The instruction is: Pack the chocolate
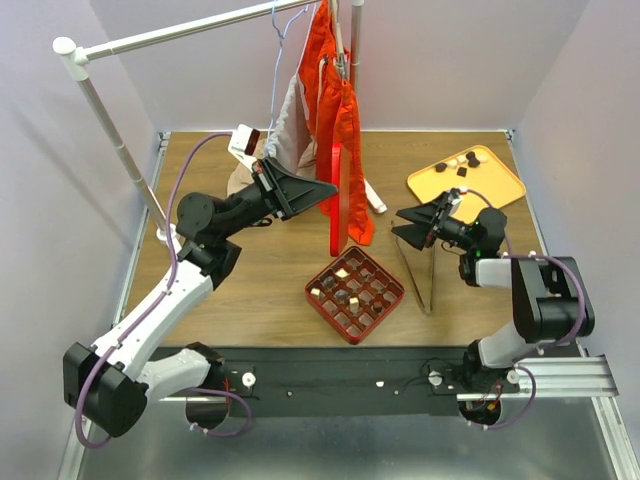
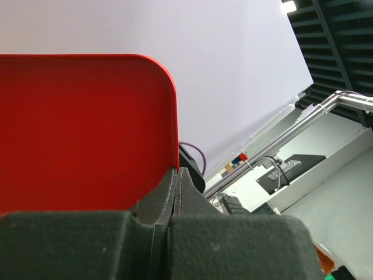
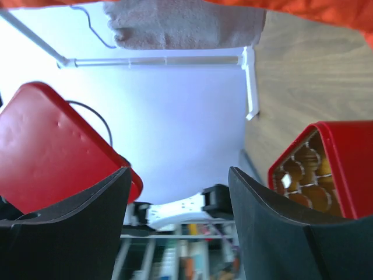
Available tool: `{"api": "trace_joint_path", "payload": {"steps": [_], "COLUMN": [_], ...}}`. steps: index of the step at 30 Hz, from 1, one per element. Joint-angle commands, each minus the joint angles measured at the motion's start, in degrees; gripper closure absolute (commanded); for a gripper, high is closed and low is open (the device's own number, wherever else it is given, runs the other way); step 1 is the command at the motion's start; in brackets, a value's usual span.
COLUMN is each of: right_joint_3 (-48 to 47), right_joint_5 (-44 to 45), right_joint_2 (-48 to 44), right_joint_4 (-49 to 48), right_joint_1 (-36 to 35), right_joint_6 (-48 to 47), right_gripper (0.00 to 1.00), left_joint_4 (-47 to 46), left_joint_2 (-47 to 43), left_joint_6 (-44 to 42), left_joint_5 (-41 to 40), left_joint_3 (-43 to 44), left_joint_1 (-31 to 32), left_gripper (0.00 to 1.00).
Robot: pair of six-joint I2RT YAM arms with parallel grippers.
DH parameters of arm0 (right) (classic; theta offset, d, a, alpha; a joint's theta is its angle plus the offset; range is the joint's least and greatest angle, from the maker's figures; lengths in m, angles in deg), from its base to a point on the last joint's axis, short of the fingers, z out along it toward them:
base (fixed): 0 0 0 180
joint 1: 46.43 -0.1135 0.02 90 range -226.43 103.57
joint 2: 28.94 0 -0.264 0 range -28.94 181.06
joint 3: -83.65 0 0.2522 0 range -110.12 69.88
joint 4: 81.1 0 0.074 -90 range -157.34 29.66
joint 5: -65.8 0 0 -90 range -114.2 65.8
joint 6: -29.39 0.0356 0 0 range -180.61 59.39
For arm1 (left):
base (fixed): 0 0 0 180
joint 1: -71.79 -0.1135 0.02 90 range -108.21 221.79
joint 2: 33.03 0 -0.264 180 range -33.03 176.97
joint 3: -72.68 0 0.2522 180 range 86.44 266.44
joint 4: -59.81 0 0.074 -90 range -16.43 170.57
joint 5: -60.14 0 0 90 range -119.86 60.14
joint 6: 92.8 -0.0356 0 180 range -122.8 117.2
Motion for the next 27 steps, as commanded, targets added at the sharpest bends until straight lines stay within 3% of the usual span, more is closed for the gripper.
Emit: {"api": "trace_joint_path", "payload": {"steps": [1,15,27], "right_joint_3": [-4.2,-16.9,-25.0], "right_joint_5": [-0.8,4.2,2.4], "right_joint_2": [5.8,11.5,12.1], "right_joint_4": [-42.2,-42.3,-42.3], "right_joint_1": [-4.3,-13.1,-18.2], "right_joint_6": [14.4,13.3,11.0], "right_gripper": [0.24,0.21,0.20], "left_joint_4": [-1.1,1.4,1.6], "left_joint_2": [-1.7,-3.4,-3.3], "left_joint_6": [0.2,0.1,0.2], "left_joint_5": [0.0,-0.2,-0.4], "left_joint_3": [1.8,4.3,4.8], "left_joint_1": [-0.5,-0.5,-0.5], "left_gripper": [1.00,1.00,1.00]}}
